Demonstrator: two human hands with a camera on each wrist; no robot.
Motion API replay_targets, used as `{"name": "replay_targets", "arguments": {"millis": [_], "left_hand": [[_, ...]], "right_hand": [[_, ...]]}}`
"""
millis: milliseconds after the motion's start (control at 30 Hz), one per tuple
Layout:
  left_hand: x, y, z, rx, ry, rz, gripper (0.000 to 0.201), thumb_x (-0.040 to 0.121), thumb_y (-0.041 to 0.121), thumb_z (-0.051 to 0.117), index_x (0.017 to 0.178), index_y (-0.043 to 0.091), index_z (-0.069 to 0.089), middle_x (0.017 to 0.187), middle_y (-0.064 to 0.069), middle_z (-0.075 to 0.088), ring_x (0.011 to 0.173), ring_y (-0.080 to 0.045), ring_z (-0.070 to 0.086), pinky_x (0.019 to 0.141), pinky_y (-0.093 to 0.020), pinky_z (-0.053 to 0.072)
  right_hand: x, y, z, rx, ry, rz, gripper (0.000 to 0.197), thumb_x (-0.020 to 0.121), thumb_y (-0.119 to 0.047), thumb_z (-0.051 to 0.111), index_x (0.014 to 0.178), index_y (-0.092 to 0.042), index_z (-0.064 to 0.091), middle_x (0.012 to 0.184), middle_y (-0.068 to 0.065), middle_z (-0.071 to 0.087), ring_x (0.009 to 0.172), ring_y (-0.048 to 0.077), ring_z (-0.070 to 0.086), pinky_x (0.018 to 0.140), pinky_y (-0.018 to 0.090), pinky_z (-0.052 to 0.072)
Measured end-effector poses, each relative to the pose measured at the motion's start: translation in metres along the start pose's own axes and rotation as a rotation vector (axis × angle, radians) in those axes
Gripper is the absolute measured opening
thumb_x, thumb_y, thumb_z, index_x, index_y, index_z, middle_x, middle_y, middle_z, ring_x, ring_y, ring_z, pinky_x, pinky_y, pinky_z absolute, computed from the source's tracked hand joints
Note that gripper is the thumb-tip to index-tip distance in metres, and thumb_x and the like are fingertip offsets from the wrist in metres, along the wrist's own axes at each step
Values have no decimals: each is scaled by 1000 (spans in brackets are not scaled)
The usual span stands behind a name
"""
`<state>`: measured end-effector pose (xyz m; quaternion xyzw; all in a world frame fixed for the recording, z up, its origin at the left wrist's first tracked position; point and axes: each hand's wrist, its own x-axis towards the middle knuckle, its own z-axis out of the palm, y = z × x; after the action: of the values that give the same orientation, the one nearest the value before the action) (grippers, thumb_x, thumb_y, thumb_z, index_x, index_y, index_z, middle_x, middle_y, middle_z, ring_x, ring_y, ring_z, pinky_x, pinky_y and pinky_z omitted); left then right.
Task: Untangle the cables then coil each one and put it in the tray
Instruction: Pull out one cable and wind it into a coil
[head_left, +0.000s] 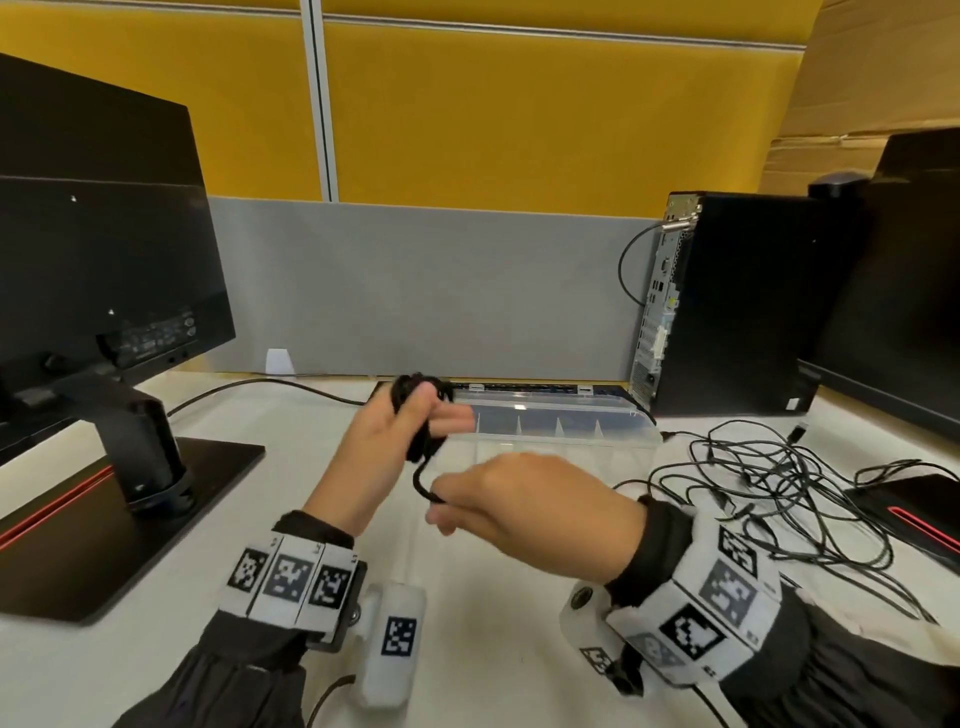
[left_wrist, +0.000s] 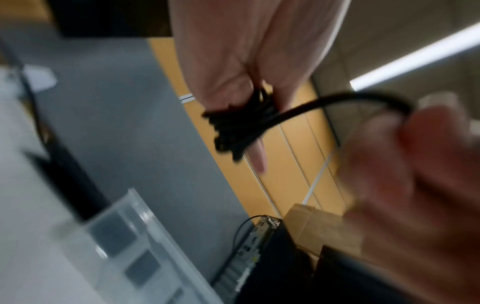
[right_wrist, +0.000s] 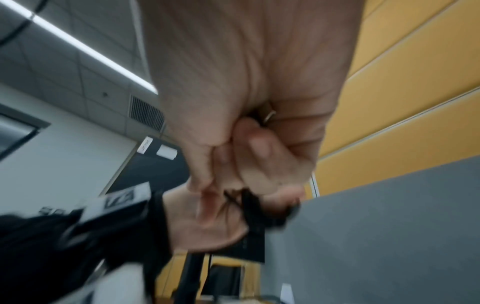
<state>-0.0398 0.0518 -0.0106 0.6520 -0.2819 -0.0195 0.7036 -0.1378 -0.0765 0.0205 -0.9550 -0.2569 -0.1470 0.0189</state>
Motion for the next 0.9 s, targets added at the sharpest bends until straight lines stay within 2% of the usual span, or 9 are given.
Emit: {"name": "replay_targets", "arguments": {"millis": [100, 200, 300, 367, 467, 567, 633, 733, 900], "left_hand": [[-10, 6, 7, 150, -377, -139, 65, 90, 53, 18, 76, 7, 61, 58, -5, 65, 55, -16, 57, 62, -25, 43], [-13, 9, 11, -38, -576, -245, 71, 93, 58, 8, 81, 2, 50, 45, -1, 55, 37, -11, 46, 69, -26, 49], [-14, 5, 8, -33, -677, -222, 32, 83, 33, 55, 92, 3, 48, 49, -7, 45, 35, -8, 39, 67, -24, 50], [-17, 2, 7, 36, -719, -212, 33, 73, 22, 67, 92, 3, 49, 60, -12, 46, 36, -7, 40, 61, -22, 45], [-16, 2, 10, 57, -662, -205, 43, 73, 16, 70, 103, -6, 50, 57, -9, 51, 39, -9, 44, 65, -31, 38], [-12, 2, 9, 27, -519, -224, 63, 65, 23, 72, 108, -11, 44, 66, -17, 53, 40, -9, 46, 56, -19, 43], [-12, 0, 11, 51, -491, -236, 52, 67, 21, 72, 103, -5, 46, 65, -18, 53, 42, -8, 47, 58, -18, 46], [-13, 0, 14, 46, -412, -186, 35, 71, 12, 67, 101, 7, 51, 60, -5, 60, 54, -13, 57, 70, -25, 52], [-16, 3, 31, -9, -108, 47, 45, 76, -7, 69, 112, 15, 53, 90, 0, 72, 86, -12, 68, 76, -22, 53]], "right_hand": [[2, 13, -12, -24, 221, 70, 34, 94, -46, 34, 91, -25, 61, 80, -8, 68, 76, 13, 59, 56, 26, 36], [-5, 36, -3, 291, 329, 211, 31, 90, -55, 39, 94, -28, 54, 66, -8, 62, 59, 8, 50, 53, 26, 38], [-12, 43, 10, 589, 211, 255, 25, 92, -40, 49, 113, -26, 51, 60, 1, 61, 55, 4, 49, 56, 20, 35], [-16, 42, 13, 724, 94, 280, 27, 97, -26, 44, 119, -15, 55, 58, -17, 62, 57, -7, 53, 57, 9, 36], [-19, 44, 15, 783, 86, 303, 30, 95, -33, 45, 110, -12, 61, 65, -28, 60, 60, -6, 54, 56, 13, 39], [-22, 45, 25, 791, 77, 327, 38, 81, -50, 58, 104, -20, 56, 87, -2, 71, 73, 18, 62, 68, 35, 47], [-22, 46, 28, 791, 53, 339, 35, 82, -47, 61, 103, -19, 56, 88, 2, 70, 70, 13, 60, 65, 28, 45], [-22, 50, 29, 870, 117, 378, 23, 90, -35, 56, 102, -16, 58, 59, -18, 58, 49, 0, 47, 49, 13, 35], [-17, 48, 36, 1251, 373, 474, 18, 94, -28, 53, 107, -17, 60, 47, -14, 42, 41, 3, 29, 41, 16, 23]]}}
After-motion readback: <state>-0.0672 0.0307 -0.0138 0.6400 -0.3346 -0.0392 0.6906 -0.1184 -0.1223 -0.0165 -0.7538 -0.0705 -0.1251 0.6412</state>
